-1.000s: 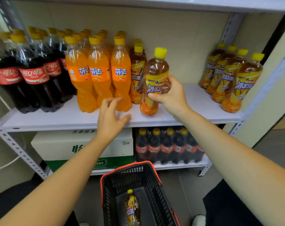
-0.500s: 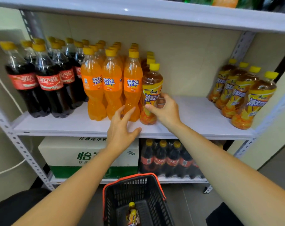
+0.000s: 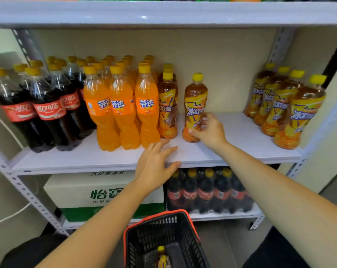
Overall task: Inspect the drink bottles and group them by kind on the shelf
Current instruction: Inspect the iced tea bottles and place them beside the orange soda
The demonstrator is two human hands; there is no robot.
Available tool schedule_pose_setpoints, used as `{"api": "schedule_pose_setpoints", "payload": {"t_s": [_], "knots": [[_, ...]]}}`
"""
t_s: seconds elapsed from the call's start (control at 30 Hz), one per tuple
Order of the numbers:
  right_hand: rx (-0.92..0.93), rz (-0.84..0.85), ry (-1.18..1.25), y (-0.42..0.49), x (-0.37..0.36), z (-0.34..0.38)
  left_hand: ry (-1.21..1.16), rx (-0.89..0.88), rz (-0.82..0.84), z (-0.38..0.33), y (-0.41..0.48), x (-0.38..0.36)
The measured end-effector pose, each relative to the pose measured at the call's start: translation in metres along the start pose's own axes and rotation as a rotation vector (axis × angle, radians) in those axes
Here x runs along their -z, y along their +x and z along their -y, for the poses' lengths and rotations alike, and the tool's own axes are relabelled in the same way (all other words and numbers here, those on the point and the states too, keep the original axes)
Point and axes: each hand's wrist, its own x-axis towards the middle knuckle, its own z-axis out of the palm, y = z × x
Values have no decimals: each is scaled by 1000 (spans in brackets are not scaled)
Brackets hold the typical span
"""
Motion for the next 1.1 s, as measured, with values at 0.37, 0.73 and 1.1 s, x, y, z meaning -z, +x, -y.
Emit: {"api": "schedule_pose_setpoints", "payload": {"t_s": [0.37,0.73,1.1], "knots": [[64,-1,-37,101,-42,-18,54,77,-77,-2,8,-14],[-11,-5,-56,129,-56,-22,77,111,-40,-7,6,-14],[31,56,84,21,52,-33,21,167,-88,-43,9,-28]]}}
